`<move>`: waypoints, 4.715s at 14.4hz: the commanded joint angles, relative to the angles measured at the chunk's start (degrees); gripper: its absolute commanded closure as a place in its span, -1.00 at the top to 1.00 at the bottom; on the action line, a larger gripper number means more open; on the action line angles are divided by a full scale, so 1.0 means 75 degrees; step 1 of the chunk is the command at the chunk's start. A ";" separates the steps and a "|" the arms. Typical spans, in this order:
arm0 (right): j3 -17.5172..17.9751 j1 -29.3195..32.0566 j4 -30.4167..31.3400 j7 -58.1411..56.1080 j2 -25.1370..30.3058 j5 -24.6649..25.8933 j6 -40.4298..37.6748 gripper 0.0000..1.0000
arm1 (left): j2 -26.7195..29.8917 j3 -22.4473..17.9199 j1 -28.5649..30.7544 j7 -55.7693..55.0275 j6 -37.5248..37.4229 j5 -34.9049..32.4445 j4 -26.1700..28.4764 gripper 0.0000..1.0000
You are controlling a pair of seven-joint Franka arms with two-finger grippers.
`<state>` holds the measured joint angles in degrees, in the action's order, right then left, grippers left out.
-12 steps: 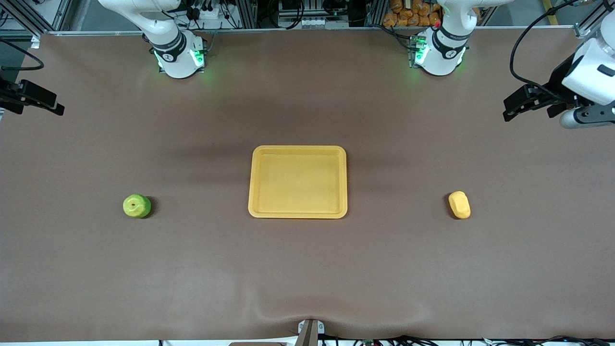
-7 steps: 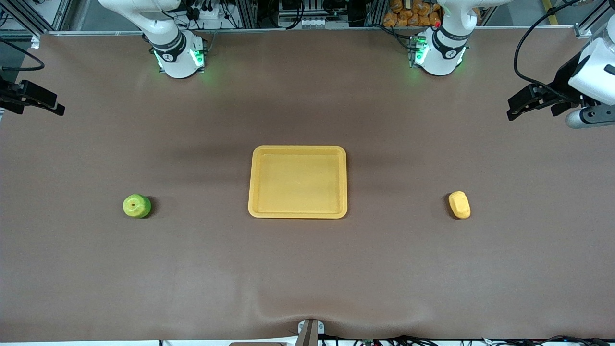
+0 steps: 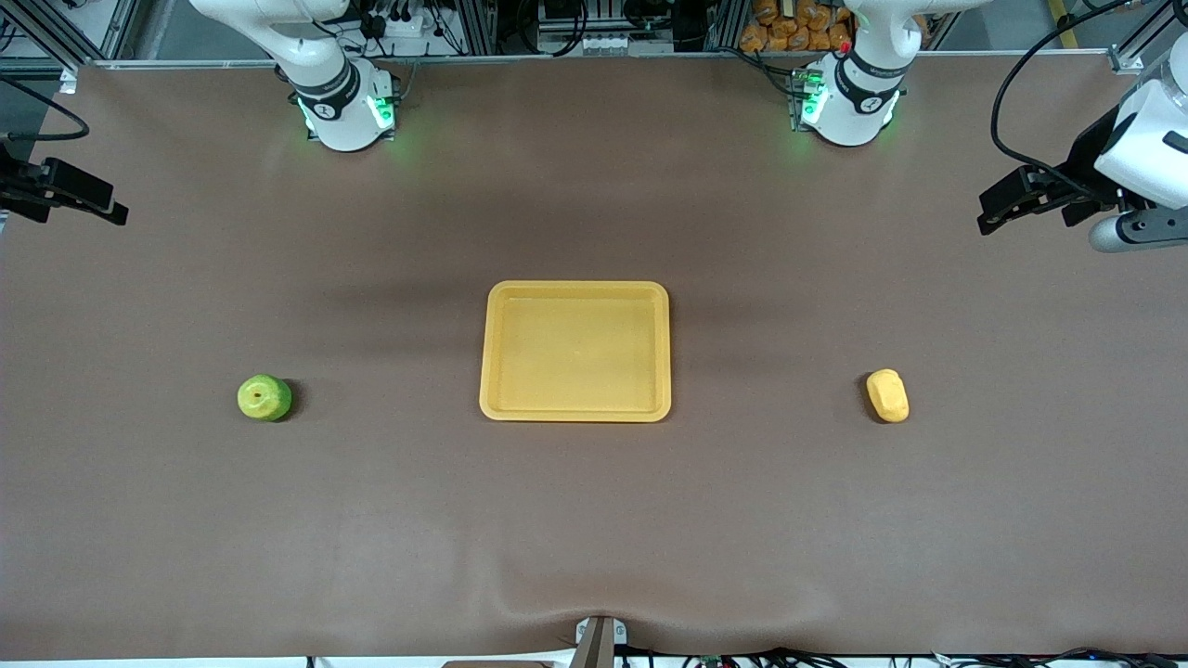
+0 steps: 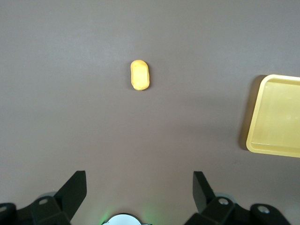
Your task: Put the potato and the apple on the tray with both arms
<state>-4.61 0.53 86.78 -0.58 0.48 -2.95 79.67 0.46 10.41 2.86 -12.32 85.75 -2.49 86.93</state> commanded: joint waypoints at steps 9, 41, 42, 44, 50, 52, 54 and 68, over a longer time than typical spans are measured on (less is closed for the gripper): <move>0.0075 0.0128 0.0464 -0.0017 0.0147 0.0030 0.0416 1.00 | -0.0073 0.0030 0.0110 -0.0022 -0.0055 -0.0008 -0.0117 1.00; 0.0075 0.0304 0.1929 -0.0872 -0.1868 0.0030 0.4118 1.00 | -0.1700 0.0041 0.0345 -0.0022 0.4023 -0.0743 0.1992 1.00; 0.0075 0.0304 0.1929 -0.0872 -0.1973 0.0030 0.4247 1.00 | -0.1794 0.0053 0.0310 -0.0045 0.4117 -0.1094 0.2004 1.00; 0.0075 0.0293 0.1929 -0.0860 -0.2243 0.0030 0.4562 1.00 | -0.1994 0.0088 0.0310 -0.0173 0.4176 -0.1145 0.1992 1.00; 0.0075 0.0327 0.1929 -0.0872 -0.2723 0.0018 0.4856 1.00 | -0.2545 0.0088 0.0356 -0.0174 0.4631 -0.1145 0.2015 1.00; 0.0075 0.0363 0.1941 -0.0872 -0.2864 0.0018 0.5021 1.00 | -0.2709 0.0088 0.0380 -0.0186 0.4785 -0.1086 0.2074 1.00; 0.0075 0.0363 0.1941 -0.0872 -0.2923 0.0018 0.5080 1.00 | -0.2885 0.0088 0.0485 -0.0326 0.4984 -0.1063 0.2086 1.00; 0.0099 0.0339 0.2773 -0.0860 -0.3438 -0.0087 0.7060 1.00 | -0.3975 0.0100 0.0708 -0.0420 0.6976 -0.0582 0.2648 1.00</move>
<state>-4.56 2.46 106.81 -6.36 -24.80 -2.97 131.27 -28.79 10.63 7.57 -14.73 136.53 -7.58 106.52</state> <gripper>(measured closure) 0.000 0.000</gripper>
